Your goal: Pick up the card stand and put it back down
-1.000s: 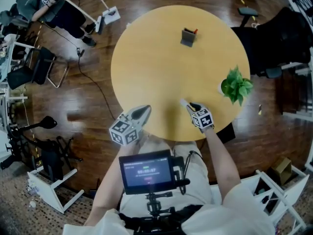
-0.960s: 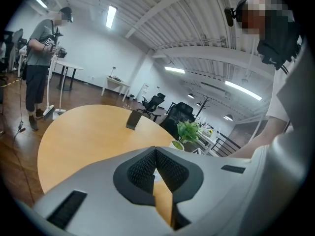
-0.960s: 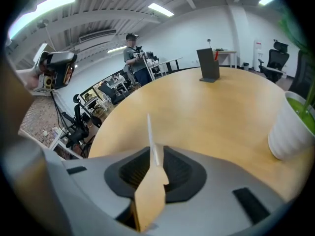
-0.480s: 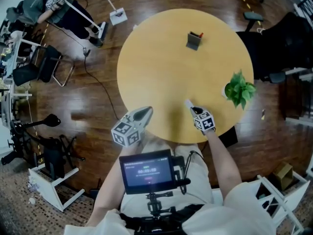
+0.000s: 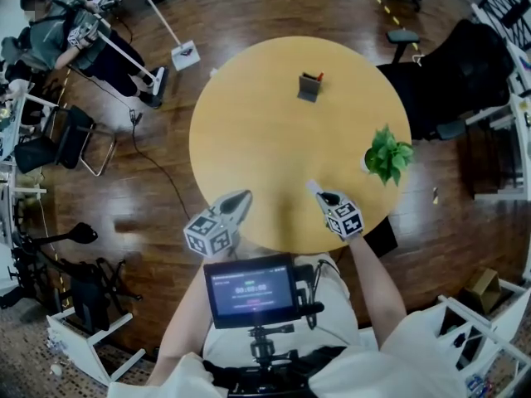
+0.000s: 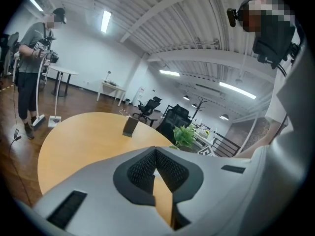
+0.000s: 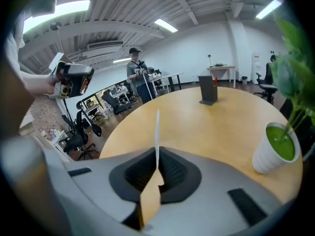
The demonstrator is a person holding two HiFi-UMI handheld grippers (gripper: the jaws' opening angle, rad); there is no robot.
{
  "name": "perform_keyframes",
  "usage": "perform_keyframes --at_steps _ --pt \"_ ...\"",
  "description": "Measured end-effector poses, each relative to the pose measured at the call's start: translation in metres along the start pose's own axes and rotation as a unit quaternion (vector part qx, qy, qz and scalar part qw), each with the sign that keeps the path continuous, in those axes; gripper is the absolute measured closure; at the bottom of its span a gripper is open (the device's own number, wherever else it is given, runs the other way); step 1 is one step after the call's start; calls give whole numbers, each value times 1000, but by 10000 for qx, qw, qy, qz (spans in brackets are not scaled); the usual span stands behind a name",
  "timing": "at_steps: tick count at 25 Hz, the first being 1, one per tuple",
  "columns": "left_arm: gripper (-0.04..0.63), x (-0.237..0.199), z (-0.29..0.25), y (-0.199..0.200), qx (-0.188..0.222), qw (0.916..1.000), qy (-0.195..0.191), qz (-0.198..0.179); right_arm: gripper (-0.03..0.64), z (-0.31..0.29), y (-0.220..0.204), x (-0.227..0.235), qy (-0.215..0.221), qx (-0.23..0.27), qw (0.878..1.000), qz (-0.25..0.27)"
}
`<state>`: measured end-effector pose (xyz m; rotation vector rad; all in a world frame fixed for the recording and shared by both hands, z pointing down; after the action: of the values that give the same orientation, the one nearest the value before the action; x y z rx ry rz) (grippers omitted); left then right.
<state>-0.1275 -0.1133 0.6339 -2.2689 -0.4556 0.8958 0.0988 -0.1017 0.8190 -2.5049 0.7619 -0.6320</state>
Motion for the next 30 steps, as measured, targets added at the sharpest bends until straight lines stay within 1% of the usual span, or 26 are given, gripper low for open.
perform_keyframes --at_steps 6,13,18,22,25,30 --pt "595 3 -2 19 68 9996 -220 -175 595 47 29 -9 -116 367 9993 9" --pt "595 4 2 36 109 9987 -384 -327 595 98 66 -23 -189 563 9980 227" --pt "595 4 9 48 125 9983 -514 -237 595 132 100 -33 -366 832 9947 483" --pt "595 13 17 62 215 9973 -654 -243 595 158 125 -46 -402 962 9922 678" --pt "595 20 22 75 274 9957 -809 -351 595 174 139 -54 -363 950 9918 770" --pt "595 42 31 96 239 9908 -1158 -664 595 197 163 -68 -194 943 9907 963"
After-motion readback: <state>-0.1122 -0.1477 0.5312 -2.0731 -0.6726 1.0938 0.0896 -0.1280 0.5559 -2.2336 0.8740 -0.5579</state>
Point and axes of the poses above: the fingertips, and each gripper's own axes: z backward along the fingers, x to its right, y out of its top, the point moved 2 cm from there along z, backward along the fingers, and after that the axes turned 11 degrees about -x, right-handed, at the moved point
